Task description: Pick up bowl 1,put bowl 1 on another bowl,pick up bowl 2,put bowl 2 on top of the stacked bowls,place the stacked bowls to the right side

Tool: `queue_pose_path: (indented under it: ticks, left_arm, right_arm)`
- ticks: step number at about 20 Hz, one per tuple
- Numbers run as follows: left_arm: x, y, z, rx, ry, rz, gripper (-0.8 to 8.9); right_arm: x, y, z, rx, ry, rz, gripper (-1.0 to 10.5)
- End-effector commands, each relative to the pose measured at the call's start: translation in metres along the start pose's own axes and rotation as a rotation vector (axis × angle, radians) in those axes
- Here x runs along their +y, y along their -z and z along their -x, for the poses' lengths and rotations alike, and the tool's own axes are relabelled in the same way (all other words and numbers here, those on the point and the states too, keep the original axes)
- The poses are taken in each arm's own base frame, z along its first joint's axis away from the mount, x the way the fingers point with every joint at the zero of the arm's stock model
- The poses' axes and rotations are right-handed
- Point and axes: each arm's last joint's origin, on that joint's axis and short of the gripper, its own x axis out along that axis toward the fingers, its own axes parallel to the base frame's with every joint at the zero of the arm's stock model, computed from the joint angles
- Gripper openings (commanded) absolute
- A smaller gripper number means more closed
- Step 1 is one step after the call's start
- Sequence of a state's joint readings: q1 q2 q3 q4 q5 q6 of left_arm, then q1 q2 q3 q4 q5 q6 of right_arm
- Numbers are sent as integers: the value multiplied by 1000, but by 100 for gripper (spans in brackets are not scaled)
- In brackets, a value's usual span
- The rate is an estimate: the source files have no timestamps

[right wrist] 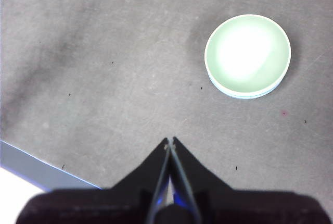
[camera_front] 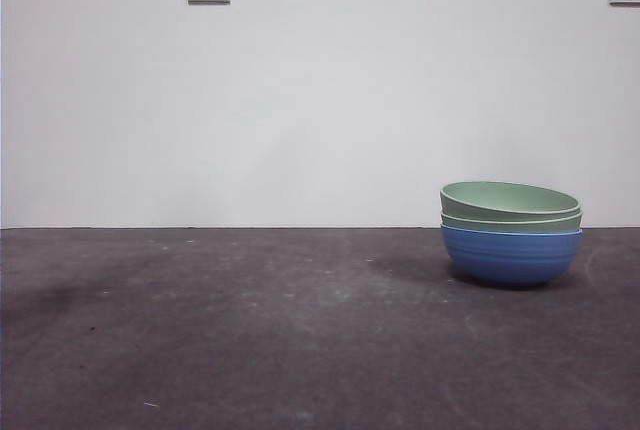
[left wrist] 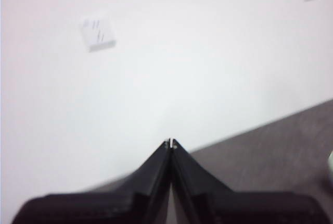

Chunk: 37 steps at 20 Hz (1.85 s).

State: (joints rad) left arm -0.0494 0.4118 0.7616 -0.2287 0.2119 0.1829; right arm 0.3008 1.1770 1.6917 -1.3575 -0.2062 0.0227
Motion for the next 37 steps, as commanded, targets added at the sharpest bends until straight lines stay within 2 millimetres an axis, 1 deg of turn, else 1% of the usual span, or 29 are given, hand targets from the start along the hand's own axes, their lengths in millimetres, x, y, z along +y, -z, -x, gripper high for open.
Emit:
queue_pose_path:
  ticks: [1,4,6,8,11,15,19,35,36,37]
  left_arm:
    - [-7,50,4,34,-30,10,-3]
    - [-16,104,9,68,-55,40,-3]
    - [-20,133,9,96,-84,64,-3]
    - [-23,157,11,134,-114,96,-3]
    - [-27,182,12,172,-124,126,-3]
    - [-31,203,12,222,-119,159,-3]
    - [-33,211,15,308,-109,179,-3]
    - [-33,210,14,299,-110,181,-3]
    - [-33,210,14,299,-110,181,-3]
    - [-33,210,14,300,-110,181,-3]
  right_arm:
    - [0,3,-1,25,3,-14,3]
    - [0,3,-1,25,3,-14,2]
    - [0,3,-1,25,3,-14,2]
    - [0,3,-1,25,3,-14,3]
    - [0,3,-1,25,3,-14,2]
    - [0,3,-1,25,3,-14,2]
    - [0,3,-1,25,3,-14,3]
    - [0,3,-1,24,6,-10,2]
    - [-1,4,2,12,20,-9,2]
    - [-1,9,15,-37,44,12,3]
